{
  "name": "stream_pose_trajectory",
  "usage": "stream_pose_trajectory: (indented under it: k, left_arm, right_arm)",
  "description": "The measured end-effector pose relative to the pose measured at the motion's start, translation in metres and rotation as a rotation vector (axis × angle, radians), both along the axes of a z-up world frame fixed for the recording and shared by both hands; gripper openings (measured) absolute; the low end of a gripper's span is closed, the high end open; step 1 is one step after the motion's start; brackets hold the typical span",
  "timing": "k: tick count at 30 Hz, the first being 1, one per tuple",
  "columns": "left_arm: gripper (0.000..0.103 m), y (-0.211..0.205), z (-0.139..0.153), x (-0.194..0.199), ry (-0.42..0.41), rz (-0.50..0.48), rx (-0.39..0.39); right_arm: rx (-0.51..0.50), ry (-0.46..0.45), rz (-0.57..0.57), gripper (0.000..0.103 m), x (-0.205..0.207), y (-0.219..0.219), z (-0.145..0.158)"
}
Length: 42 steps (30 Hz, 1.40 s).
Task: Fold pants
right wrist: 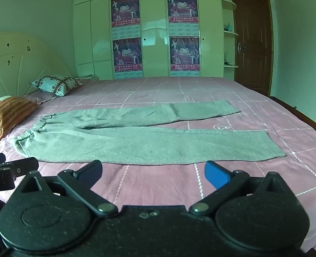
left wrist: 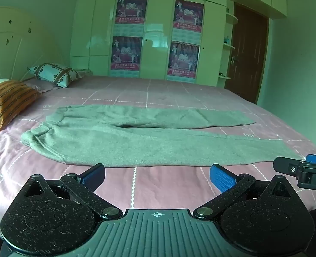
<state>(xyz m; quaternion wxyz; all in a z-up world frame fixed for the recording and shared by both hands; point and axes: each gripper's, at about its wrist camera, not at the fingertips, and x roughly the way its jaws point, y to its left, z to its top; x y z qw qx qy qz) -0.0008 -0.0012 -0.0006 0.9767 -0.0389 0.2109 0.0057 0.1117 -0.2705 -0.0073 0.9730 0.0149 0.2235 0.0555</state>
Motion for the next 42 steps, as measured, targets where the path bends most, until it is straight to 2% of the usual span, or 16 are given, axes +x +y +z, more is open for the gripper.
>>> stream_pose_trajectory:
  k: [42]
  left_arm:
    - [0.103,0.002,0.000,-0.001,0.013,-0.002,-0.001]
  right_arm:
    - [-0.001,0.006,0.000,0.096,0.001,0.000,0.000]
